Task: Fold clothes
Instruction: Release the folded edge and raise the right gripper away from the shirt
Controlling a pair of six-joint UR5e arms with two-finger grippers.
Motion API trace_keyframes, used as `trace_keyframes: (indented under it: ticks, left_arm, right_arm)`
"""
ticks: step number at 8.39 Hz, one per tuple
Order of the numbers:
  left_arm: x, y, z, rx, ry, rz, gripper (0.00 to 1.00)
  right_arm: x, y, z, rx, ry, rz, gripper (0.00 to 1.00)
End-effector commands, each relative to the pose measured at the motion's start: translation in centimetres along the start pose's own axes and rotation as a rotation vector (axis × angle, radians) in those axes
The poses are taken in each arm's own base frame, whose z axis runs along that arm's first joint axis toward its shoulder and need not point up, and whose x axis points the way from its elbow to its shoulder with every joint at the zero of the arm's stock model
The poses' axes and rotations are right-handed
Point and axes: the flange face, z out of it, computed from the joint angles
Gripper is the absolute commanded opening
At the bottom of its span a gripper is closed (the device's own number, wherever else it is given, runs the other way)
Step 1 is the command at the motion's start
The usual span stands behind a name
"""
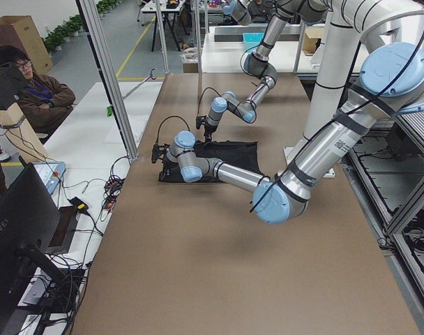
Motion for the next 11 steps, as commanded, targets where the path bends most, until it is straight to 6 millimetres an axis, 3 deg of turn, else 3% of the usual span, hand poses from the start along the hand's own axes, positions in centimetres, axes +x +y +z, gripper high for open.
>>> trace_keyframes:
  ticks: [1,2,4,5,6,9,11]
  left_arm:
    - [1.6,0.3,0.1,0.009,0.011,-0.007,1.0]
    - [1.9,0.5,0.3,0.006,0.011,-0.004,1.0]
    - [2.0,0.4,0.3,0.011,0.008,-0.004,1.0]
    - [2.0,0.4,0.3,0.013,0.009,-0.004,1.0]
    - [2.0,0.4,0.3,0.013,0.009,-0.004,1.0]
    - [1.8,0.4,0.2,0.015,0.008,-0.005,1.0]
    - [1.7,0.4,0.2,0.015,0.008,-0.005,1.0]
  right_arm:
    - [4.1,-1.3,1.5,-0.001,0.044,-0.054,0.95]
    - [7.5,-1.6,2.7,-0.013,0.075,-0.065,0.95]
    - [14.2,-2.4,3.3,0.001,0.055,-0.138,0.95]
    - [17.0,-4.1,1.9,-0.032,-0.005,-0.142,0.95]
    - [17.9,-5.1,0.5,-0.087,-0.081,-0.13,0.94]
    - [16.4,-5.3,-0.5,-0.09,-0.107,-0.096,0.95]
    - [10.2,-3.2,-1.1,-0.072,-0.122,-0.054,0.95]
